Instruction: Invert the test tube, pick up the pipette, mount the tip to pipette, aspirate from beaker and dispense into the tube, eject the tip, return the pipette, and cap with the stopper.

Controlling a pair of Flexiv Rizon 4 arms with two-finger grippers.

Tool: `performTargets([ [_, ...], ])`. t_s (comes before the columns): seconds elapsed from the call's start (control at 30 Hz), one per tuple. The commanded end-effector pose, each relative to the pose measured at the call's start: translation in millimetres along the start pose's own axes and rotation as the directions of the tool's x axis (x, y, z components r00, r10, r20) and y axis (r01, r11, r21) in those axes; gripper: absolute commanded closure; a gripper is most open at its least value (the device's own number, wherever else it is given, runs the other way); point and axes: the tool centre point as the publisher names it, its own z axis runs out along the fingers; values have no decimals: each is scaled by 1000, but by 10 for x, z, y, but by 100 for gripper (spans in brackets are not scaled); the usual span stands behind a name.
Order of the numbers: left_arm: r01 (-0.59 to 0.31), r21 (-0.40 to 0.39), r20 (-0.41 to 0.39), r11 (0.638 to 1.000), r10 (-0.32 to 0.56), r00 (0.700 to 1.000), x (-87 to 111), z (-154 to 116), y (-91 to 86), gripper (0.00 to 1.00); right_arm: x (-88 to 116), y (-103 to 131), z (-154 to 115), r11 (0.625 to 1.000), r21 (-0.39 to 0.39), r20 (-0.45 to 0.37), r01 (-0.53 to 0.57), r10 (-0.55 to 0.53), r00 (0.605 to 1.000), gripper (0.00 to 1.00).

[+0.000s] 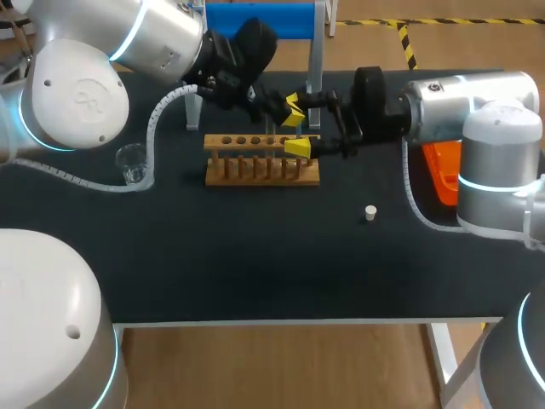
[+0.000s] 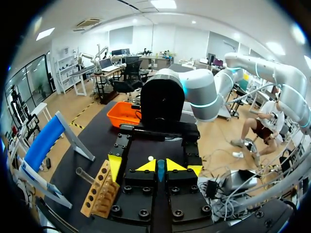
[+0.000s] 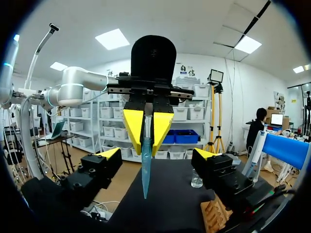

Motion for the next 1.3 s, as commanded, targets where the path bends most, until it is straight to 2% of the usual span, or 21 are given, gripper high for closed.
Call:
performTargets([
  [0.03,0,-5,-2,1000,0,1000,-2,-15,-2,100,40,-1,-11,1000,0,6,1,-1,1000,34],
  [0.07,0,-5,-2,1000,0,1000,-2,-15,-2,100,47,1,-13,1000,-2,6,0,0,1000,44],
  [0.1,0,-5,-2,1000,0,1000,-2,-15,-2,100,56,2,-16,1000,-2,6,-1,1,1000,50],
  [0.13,0,-5,-2,1000,0,1000,-2,-15,-2,100,65,3,-19,1000,-3,7,-1,1,1000,50],
  [0.2,0,-5,-2,1000,0,1000,-2,-15,-2,100,79,8,-30,1000,-6,6,-2,2,1000,58],
  [0.4,0,-5,-2,1000,0,1000,-2,-15,-2,100,117,15,-57,1000,-9,8,-2,2,1000,65],
  [0.5,0,-5,-2,1000,0,1000,-2,-15,-2,100,125,13,-68,1000,-8,9,-3,3,1000,73],
  [0.57,0,-5,-2,1000,0,1000,-2,-15,-2,100,135,14,-76,1000,-7,10,-2,2,1000,88],
  [0.63,0,-5,-2,1000,0,1000,-2,-15,-2,100,145,14,-78,1000,-5,8,-2,2,1000,93],
  [0.67,0,-5,-2,1000,0,1000,-2,-15,-2,100,147,14,-80,1000,-4,8,-2,2,1000,100],
  [1.0,0,-5,-2,1000,0,1000,-2,-15,-2,100,159,-9,-82,1000,5,5,-7,7,1000,100],
  [1.03,0,-5,-2,1000,0,1000,-2,-15,-2,0,157,-10,-82,1000,5,5,-8,8,1000,100],
  [1.3,0,-5,-2,1000,0,1000,-2,-15,-2,0,218,-20,-207,1000,4,2,-7,7,1000,100],
])
